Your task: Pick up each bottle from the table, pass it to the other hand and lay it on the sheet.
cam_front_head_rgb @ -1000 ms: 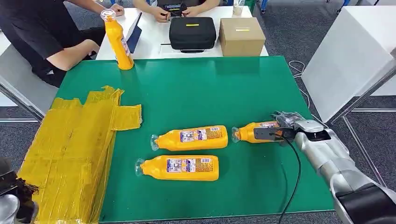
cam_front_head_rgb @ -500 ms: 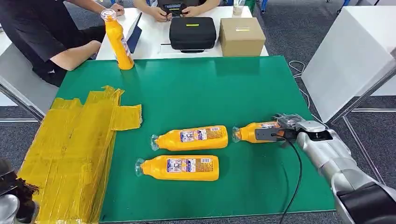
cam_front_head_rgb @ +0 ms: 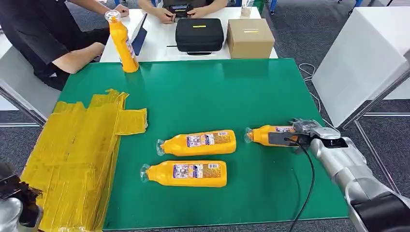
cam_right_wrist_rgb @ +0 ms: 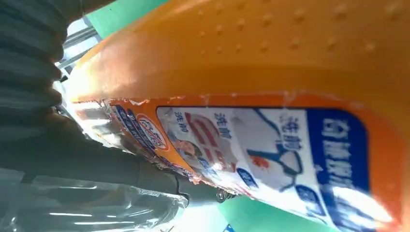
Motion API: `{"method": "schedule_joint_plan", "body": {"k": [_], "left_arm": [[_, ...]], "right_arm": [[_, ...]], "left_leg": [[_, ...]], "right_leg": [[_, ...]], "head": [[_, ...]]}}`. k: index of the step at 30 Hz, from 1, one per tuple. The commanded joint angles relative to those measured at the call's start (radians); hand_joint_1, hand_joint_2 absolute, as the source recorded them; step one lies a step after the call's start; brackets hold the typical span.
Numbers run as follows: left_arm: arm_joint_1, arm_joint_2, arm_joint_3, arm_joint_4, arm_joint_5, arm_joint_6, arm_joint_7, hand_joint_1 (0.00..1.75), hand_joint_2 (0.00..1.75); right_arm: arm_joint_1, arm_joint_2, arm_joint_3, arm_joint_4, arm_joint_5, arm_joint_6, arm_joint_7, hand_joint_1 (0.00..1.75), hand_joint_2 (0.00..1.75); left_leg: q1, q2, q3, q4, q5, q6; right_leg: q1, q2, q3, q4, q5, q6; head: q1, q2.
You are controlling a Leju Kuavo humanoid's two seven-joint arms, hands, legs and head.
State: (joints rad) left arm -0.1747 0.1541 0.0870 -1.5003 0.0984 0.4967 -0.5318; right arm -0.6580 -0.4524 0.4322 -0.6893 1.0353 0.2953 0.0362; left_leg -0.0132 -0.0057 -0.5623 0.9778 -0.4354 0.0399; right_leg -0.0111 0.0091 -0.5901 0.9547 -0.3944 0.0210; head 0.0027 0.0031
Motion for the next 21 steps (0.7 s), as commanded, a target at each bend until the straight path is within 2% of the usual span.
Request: {"method": "schedule_joint_plan", "body": {"k": [1, 10, 21], "left_arm": [[-0.067, -0.025, -0.018, 0.110, 0.006, -0.005, -0.003, 0.00, 0.00], [-0.067, -0.025, -0.018, 0.110, 0.006, -0.005, -0.003, 0.00, 0.00], [-0.129, -0.033, -0.050, 0.180, 0.003, -0.015, -0.011, 0.00, 0.00]], "right_arm": [[0.019, 0.009, -0.053, 0.017, 0.014, 0.004, 0.019, 0.00, 1.75], [0.019, 0.009, -0.053, 0.017, 0.014, 0.004, 0.019, 0.00, 1.75], [0.113, 0.004, -0.184, -0.089, 0.059, 0.017, 0.048, 0.00, 1.75]], "left_leg": [[0.001, -0.003, 0.004, 0.000, -0.001, -0.003], [0.001, -0.002, 0.003, 0.000, -0.001, -0.003], [0.001, -0.004, 0.004, 0.000, -0.001, -0.004]], "right_leg": [[0.001, -0.004, 0.005, -0.001, -0.002, -0.001], [0.001, -0.003, 0.004, -0.001, -0.001, -0.001], [0.002, -0.005, 0.006, -0.002, -0.002, -0.001]], "head": [[0.000, 0.000], [0.000, 0.000], [0.000, 0.000]]}}
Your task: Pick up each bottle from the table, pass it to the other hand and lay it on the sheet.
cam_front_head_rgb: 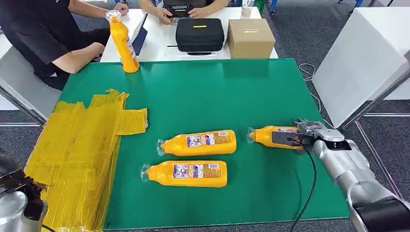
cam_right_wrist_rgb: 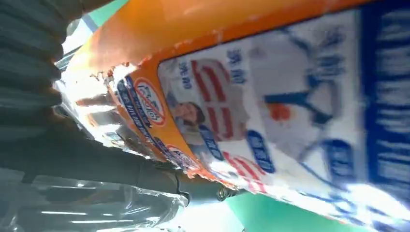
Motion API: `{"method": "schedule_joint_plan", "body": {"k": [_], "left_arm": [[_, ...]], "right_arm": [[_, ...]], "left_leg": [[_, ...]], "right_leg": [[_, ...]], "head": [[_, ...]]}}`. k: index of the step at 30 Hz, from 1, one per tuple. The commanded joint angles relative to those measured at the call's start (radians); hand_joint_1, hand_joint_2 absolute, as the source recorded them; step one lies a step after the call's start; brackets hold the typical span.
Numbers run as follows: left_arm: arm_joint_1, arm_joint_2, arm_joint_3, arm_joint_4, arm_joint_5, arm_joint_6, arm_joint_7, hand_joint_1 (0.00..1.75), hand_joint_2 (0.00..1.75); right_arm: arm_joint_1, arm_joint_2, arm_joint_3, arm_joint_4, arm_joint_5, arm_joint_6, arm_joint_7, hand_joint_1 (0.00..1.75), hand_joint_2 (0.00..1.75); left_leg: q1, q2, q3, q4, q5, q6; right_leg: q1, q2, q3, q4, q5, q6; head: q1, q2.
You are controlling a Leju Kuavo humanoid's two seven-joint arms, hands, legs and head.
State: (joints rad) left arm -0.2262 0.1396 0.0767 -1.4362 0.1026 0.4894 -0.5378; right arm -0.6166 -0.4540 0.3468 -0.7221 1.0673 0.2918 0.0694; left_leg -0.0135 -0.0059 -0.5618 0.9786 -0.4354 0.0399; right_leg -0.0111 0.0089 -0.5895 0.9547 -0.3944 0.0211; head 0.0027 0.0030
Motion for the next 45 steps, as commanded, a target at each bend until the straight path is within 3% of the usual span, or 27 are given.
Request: {"method": "schedule_joint_plan", "body": {"k": [1, 21, 22, 23, 36, 38, 45], "left_arm": [[-0.080, -0.021, -0.041, 0.116, -0.001, -0.008, -0.004, 0.00, 0.00], [-0.127, -0.037, -0.051, 0.159, 0.006, -0.017, -0.016, 0.00, 0.00], [-0.129, -0.037, -0.052, 0.159, 0.004, -0.015, -0.015, 0.00, 0.00], [-0.129, -0.036, -0.051, 0.159, 0.004, -0.015, -0.015, 0.00, 0.00], [-0.113, -0.025, -0.045, 0.151, 0.007, -0.013, -0.015, 0.00, 0.00], [-0.092, -0.006, -0.039, 0.154, 0.037, -0.012, -0.029, 0.00, 0.00], [-0.074, -0.003, -0.027, 0.135, 0.049, -0.013, -0.039, 0.00, 0.00]], "right_arm": [[0.070, 0.004, -0.099, -0.057, 0.028, 0.021, 0.014, 0.00, 1.75], [0.115, -0.027, -0.196, -0.052, 0.104, 0.071, -0.048, 0.00, 1.75], [0.119, -0.027, -0.199, -0.051, 0.101, 0.074, -0.054, 1.48, 1.75], [0.120, -0.027, -0.199, -0.050, 0.101, 0.075, -0.055, 1.68, 1.75], [0.093, -0.034, -0.178, -0.026, 0.107, 0.089, -0.070, 1.75, 1.75], [-0.004, -0.062, -0.102, 0.075, 0.092, 0.083, -0.119, 1.75, 1.75], [-0.049, -0.039, -0.071, 0.114, 0.025, 0.037, -0.116, 1.75, 1.75]], "left_leg": [[0.001, -0.003, 0.002, -0.001, 0.000, -0.002], [0.001, -0.002, 0.002, 0.000, -0.001, -0.002], [0.001, -0.003, 0.003, 0.001, -0.001, -0.003], [0.001, -0.003, 0.002, 0.000, -0.001, -0.003], [0.001, -0.002, 0.002, 0.000, -0.001, -0.003], [0.001, 0.000, 0.003, 0.001, -0.001, -0.003], [0.000, 0.002, 0.000, 0.001, -0.001, -0.002]], "right_leg": [[0.001, -0.004, 0.004, -0.001, -0.001, -0.001], [0.001, -0.003, 0.004, -0.001, -0.001, -0.001], [0.001, -0.004, 0.005, -0.001, -0.002, -0.001], [0.001, -0.004, 0.004, -0.001, -0.001, -0.001], [0.001, -0.003, 0.004, -0.001, -0.001, -0.001], [0.001, -0.001, 0.004, -0.001, -0.001, -0.001], [0.000, 0.001, 0.002, -0.001, 0.000, 0.000]], "head": [[0.000, 0.000], [0.000, 0.000], [0.000, 0.000], [0.000, 0.000], [0.000, 0.000], [0.000, 0.000], [0.000, 0.000]]}}
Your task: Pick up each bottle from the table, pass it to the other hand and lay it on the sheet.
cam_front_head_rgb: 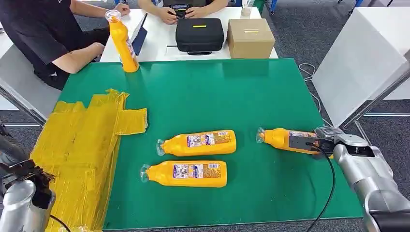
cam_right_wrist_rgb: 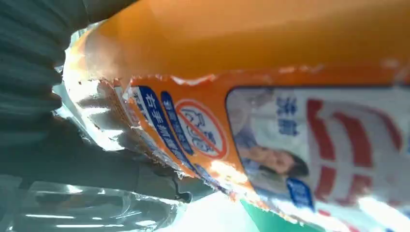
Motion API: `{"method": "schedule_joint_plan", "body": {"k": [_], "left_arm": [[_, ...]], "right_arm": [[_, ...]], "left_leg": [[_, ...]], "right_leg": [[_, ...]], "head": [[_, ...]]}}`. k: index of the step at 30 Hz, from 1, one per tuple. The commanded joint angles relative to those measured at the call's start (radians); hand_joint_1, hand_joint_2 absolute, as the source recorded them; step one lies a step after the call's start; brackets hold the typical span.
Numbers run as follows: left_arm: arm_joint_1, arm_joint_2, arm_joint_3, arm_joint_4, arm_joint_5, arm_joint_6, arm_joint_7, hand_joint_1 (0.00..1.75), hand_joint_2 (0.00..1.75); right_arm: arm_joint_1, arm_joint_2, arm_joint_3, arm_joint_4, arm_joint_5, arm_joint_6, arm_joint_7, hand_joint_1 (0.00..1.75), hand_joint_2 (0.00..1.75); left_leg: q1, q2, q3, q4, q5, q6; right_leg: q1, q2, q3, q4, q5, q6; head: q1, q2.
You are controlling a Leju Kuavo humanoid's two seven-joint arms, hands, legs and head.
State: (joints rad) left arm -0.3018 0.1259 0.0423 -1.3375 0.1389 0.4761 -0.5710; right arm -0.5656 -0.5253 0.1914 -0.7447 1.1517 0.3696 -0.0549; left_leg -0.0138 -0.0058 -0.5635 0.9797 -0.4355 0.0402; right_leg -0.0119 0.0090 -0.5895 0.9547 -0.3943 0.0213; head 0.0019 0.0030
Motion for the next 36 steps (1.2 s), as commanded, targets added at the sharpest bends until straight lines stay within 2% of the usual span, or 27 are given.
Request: {"method": "schedule_joint_plan", "body": {"k": [1, 6, 8, 10, 11, 13, 15, 18, 22, 23, 27, 30, 33, 36], "left_arm": [[0.010, 0.008, 0.012, 0.029, 0.012, 0.001, -0.006, 0.00, 0.00], [0.042, -0.006, 0.036, -0.011, -0.004, 0.005, 0.003, 0.00, 0.00], [0.048, -0.007, 0.040, -0.017, -0.007, 0.003, 0.006, 0.00, 0.00], [0.048, -0.007, 0.041, -0.018, -0.007, 0.003, 0.007, 0.00, 0.00], [0.060, -0.009, 0.050, -0.031, -0.007, 0.004, 0.009, 0.00, 0.00], [0.102, -0.009, 0.073, -0.071, 0.007, 0.000, 0.023, 0.00, 0.00], [0.161, -0.018, 0.109, -0.126, 0.020, 0.000, 0.024, 0.00, 0.00], [0.213, -0.044, 0.140, -0.183, 0.023, -0.011, 0.018, 0.00, 0.00], [0.211, -0.050, 0.140, -0.185, 0.020, -0.012, 0.018, 0.00, 0.00], [0.213, -0.051, 0.139, -0.185, 0.018, -0.016, 0.024, 0.00, 0.00], [0.249, -0.051, 0.146, -0.200, 0.051, -0.047, 0.037, 0.00, 0.00], [0.245, -0.053, 0.127, -0.210, 0.102, -0.148, 0.073, 0.00, 0.00], [0.179, -0.052, 0.052, -0.170, 0.193, -0.307, 0.164, 0.00, 0.00], [0.091, -0.057, -0.045, -0.137, 0.230, -0.372, 0.202, 0.00, 0.00]], "right_arm": [[-0.101, 0.060, 0.056, 0.130, -0.094, -0.055, 0.030, 1.75, 1.75], [-0.100, 0.146, -0.054, -0.065, -0.227, -0.080, 0.110, 1.75, 1.75], [-0.101, 0.143, -0.052, -0.108, -0.236, -0.045, 0.137, 1.75, 1.75], [-0.099, 0.139, -0.054, -0.110, -0.239, -0.043, 0.138, 1.75, 1.75], [-0.111, 0.153, -0.079, -0.132, -0.264, -0.094, 0.113, 1.75, 1.75], [-0.169, 0.167, -0.099, -0.192, -0.321, -0.106, 0.096, 1.75, 1.75], [-0.220, 0.178, -0.107, -0.268, -0.393, -0.087, 0.087, 1.75, 1.75], [-0.233, 0.182, -0.103, -0.362, -0.471, -0.078, 0.104, 1.75, 1.75], [-0.216, 0.174, -0.094, -0.375, -0.484, -0.081, 0.113, 1.75, 1.75], [-0.212, 0.183, -0.111, -0.392, -0.525, -0.110, 0.081, 1.75, 1.75], [-0.189, 0.215, -0.140, -0.506, -0.619, -0.124, 0.083, 1.75, 1.75], [-0.152, 0.283, -0.152, -0.566, -0.651, -0.131, 0.116, 1.75, 1.75], [-0.078, 0.361, -0.147, -0.651, -0.662, -0.144, 0.145, 1.75, 1.75], [-0.057, 0.461, -0.046, -0.662, -0.653, -0.170, 0.165, 1.75, 1.75]], "left_leg": [[0.001, 0.004, 0.004, 0.000, -0.002, -0.004], [0.001, 0.007, 0.003, 0.000, -0.002, -0.003], [0.000, 0.008, 0.002, 0.001, -0.002, -0.004], [0.001, 0.007, 0.002, 0.001, -0.002, -0.003], [0.001, 0.007, 0.003, 0.001, -0.003, -0.004], [0.001, 0.004, 0.003, 0.001, -0.003, -0.004], [0.000, 0.010, 0.001, 0.002, -0.003, -0.003], [-0.001, 0.014, -0.001, 0.002, -0.005, -0.004], [0.000, 0.005, 0.001, 0.001, -0.003, -0.004], [0.001, 0.002, -0.001, 0.000, -0.001, -0.003], [0.000, 0.001, 0.001, 0.001, -0.003, -0.004], [0.001, 0.004, 0.001, 0.000, -0.003, -0.004], [0.001, 0.001, 0.001, -0.001, -0.001, -0.003], [0.002, -0.002, 0.002, -0.001, -0.001, -0.005]], "right_leg": [[0.001, 0.002, 0.004, -0.001, -0.001, -0.002], [0.001, 0.005, 0.001, 0.000, 0.000, -0.001], [0.000, 0.006, -0.001, 0.002, 0.000, -0.001], [0.000, 0.005, 0.000, 0.002, -0.001, -0.001], [0.001, 0.005, 0.000, 0.002, -0.002, -0.002], [0.001, 0.003, 0.001, 0.001, -0.002, -0.001], [-0.001, 0.009, -0.003, 0.004, -0.001, -0.001], [-0.002, 0.013, -0.005, 0.006, -0.001, -0.001], [0.000, 0.004, -0.001, 0.003, -0.002, -0.001], [0.000, 0.002, -0.002, 0.001, -0.001, -0.001], [0.000, 0.001, -0.001, 0.002, -0.002, -0.001], [0.000, 0.003, -0.001, 0.001, -0.002, -0.001], [0.001, -0.001, 0.000, 0.000, -0.001, -0.001], [0.002, -0.003, 0.001, 0.000, -0.002, -0.002]], "head": [[0.001, 0.000], [0.000, 0.000], [0.000, 0.000], [0.000, 0.000], [0.001, 0.000], [0.000, 0.000], [0.001, 0.000], [0.000, 0.000], [0.000, 0.000], [0.001, 0.000], [0.001, 0.000], [0.000, 0.000], [0.001, 0.000], [0.000, 0.000]]}}
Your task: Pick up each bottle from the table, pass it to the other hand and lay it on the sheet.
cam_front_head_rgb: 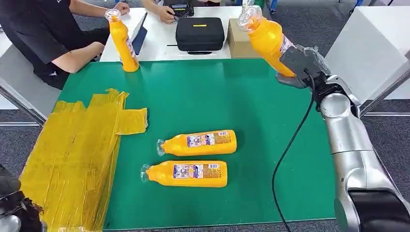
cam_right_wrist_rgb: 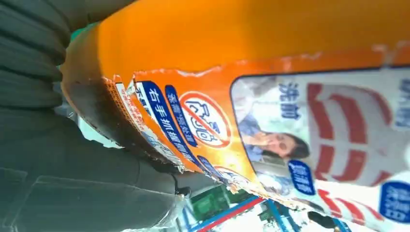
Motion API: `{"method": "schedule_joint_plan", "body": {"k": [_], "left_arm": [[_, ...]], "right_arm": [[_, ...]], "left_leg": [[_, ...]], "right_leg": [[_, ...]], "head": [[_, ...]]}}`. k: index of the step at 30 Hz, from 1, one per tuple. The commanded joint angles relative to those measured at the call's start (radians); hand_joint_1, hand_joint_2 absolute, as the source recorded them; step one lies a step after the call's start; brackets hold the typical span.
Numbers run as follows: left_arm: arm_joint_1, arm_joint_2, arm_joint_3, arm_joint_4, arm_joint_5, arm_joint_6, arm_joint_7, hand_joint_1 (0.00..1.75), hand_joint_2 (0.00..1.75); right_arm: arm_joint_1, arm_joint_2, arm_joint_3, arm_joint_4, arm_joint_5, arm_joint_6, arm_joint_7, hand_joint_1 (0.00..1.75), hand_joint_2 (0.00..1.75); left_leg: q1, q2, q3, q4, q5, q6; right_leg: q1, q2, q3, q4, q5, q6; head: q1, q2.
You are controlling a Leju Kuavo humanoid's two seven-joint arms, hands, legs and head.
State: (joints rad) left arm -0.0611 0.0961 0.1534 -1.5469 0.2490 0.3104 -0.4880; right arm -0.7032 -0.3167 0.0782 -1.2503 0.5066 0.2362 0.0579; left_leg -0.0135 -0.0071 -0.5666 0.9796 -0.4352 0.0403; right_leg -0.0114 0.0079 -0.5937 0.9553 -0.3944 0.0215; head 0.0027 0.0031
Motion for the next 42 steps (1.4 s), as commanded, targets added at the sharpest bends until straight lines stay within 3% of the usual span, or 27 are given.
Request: {"method": "schedule_joint_plan", "body": {"k": [1, 3, 11, 15, 19, 22, 27, 33, 42], "left_arm": [[-0.158, -0.022, -0.176, 0.074, 0.123, -0.200, 0.124, 0.00, 1.75], [-0.216, -0.024, -0.263, 0.086, 0.130, -0.184, 0.141, 0.00, 1.75], [-0.213, -0.003, -0.289, 0.079, 0.165, -0.193, 0.139, 0.00, 1.75], [-0.301, -0.101, -0.438, 0.099, 0.165, -0.217, 0.203, 0.00, 1.75], [-0.382, -0.163, -0.575, 0.137, 0.170, -0.182, 0.253, 0.00, 1.75], [-0.404, -0.183, -0.630, 0.154, 0.177, -0.168, 0.276, 0.00, 1.75], [-0.401, -0.228, -0.682, 0.152, 0.199, -0.152, 0.287, 0.00, 1.75], [-0.434, -0.294, -0.737, 0.172, 0.214, -0.126, 0.330, 0.00, 1.75], [-0.438, -0.289, -0.743, 0.163, 0.208, -0.089, 0.329, 0.00, 1.75]], "right_arm": [[0.075, 0.260, 0.094, -0.146, -0.008, -0.054, 0.059, 1.75, 1.75], [0.036, 0.310, 0.204, -0.078, -0.018, -0.119, 0.067, 1.75, 1.75], [0.027, 0.281, 0.222, -0.079, -0.058, -0.133, 0.070, 1.75, 1.75], [0.097, 0.361, 0.309, -0.027, -0.067, -0.197, 0.069, 1.75, 1.75], [0.131, 0.405, 0.387, 0.053, -0.064, -0.284, 0.073, 1.75, 1.75], [0.128, 0.429, 0.413, 0.086, -0.064, -0.317, 0.089, 1.75, 1.75], [0.090, 0.501, 0.396, 0.163, -0.052, -0.391, 0.105, 1.75, 1.75], [0.041, 0.568, 0.406, 0.280, -0.057, -0.389, 0.094, 1.75, 1.75], [0.015, 0.584, 0.427, 0.290, -0.054, -0.377, 0.108, 1.75, 1.75]], "left_leg": [[0.001, 0.000, 0.003, -0.001, 0.000, -0.004], [0.002, 0.003, 0.003, 0.000, -0.001, -0.004], [0.002, 0.000, 0.003, 0.000, 0.000, -0.003], [0.001, -0.001, 0.001, 0.000, 0.000, -0.002], [0.002, -0.004, 0.006, -0.001, 0.000, -0.004], [0.001, -0.003, 0.001, 0.000, 0.000, -0.003], [0.001, -0.002, 0.004, 0.001, -0.002, -0.004], [0.001, 0.000, 0.000, 0.001, 0.000, -0.002], [0.001, 0.001, 0.002, 0.001, -0.001, -0.003]], "right_leg": [[0.002, -0.001, 0.003, -0.001, 0.000, -0.002], [0.002, 0.002, 0.002, 0.000, 0.000, -0.002], [0.002, -0.001, 0.003, 0.001, -0.001, -0.001], [0.002, -0.001, 0.002, 0.001, -0.001, 0.000], [0.003, -0.006, 0.008, -0.002, -0.002, -0.001], [0.002, -0.003, 0.003, 0.000, -0.001, -0.001], [0.002, -0.003, 0.005, 0.000, -0.002, -0.001], [0.002, -0.002, 0.001, 0.000, 0.000, 0.000], [0.002, -0.001, 0.002, 0.000, -0.001, -0.001]], "head": [[0.000, 0.000], [0.000, 0.000], [0.000, 0.000], [0.000, 0.000], [0.000, 0.000], [0.000, 0.000], [0.000, 0.000], [0.000, 0.000], [0.000, 0.000]]}}
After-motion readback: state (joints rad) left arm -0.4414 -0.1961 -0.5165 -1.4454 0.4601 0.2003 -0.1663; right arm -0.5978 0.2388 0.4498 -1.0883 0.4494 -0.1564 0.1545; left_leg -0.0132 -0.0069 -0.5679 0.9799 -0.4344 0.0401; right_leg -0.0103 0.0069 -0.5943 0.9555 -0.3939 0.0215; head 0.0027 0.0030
